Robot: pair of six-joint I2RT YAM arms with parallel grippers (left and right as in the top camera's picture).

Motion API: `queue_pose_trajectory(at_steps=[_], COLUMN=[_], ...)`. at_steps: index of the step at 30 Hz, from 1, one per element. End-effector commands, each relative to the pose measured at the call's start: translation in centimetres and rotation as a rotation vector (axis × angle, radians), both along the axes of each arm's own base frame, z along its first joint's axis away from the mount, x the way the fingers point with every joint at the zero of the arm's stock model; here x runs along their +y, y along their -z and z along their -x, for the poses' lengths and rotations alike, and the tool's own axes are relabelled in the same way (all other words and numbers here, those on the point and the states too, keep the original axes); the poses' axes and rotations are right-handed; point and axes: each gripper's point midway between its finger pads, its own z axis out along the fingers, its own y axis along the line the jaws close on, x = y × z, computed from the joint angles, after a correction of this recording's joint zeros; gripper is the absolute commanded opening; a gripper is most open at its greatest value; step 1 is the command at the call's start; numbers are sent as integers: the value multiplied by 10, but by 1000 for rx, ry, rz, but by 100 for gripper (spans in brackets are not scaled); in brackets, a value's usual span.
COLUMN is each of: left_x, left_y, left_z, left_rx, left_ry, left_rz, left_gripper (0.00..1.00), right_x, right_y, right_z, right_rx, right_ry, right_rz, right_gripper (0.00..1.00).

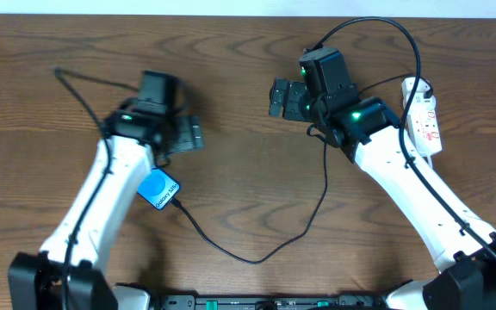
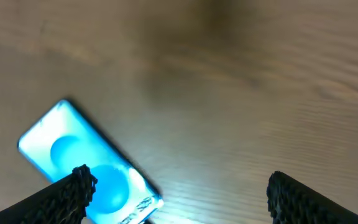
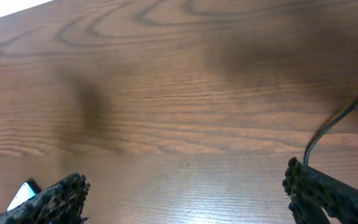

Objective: Plug charger to phone and switch on socket
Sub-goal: 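Open the left gripper and lift it up off the phone, then move the right gripper over the white power strip's switch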

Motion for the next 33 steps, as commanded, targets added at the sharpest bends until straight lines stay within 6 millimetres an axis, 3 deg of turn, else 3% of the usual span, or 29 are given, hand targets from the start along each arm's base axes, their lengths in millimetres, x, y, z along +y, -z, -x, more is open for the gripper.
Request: queue_pose_trajectory(at_steps=[1, 5, 9, 27, 33], left_x=[-14, -21, -18, -18, -18], left_y=[-60, -94, -108, -104, -104], left_z=[-10, -4, 3, 4, 4], left_rx=[-193, -285, -316, -304, -304], left_ry=[59, 75, 71, 72, 72], left_rz=[-90, -58, -49, -52, -52], left_gripper=[91, 91, 91, 91, 91], right_x=[-7, -7, -8, -11, -8], right_y=[-8, -7, -7, 0, -8], right_z=[-1, 0, 0, 7, 4], right_rx=[-27, -23, -21, 16, -6], right_ry=[3, 3, 3, 1, -183], right_rz=[26, 28, 29, 48, 40], right_gripper=[99, 99, 99, 99, 99])
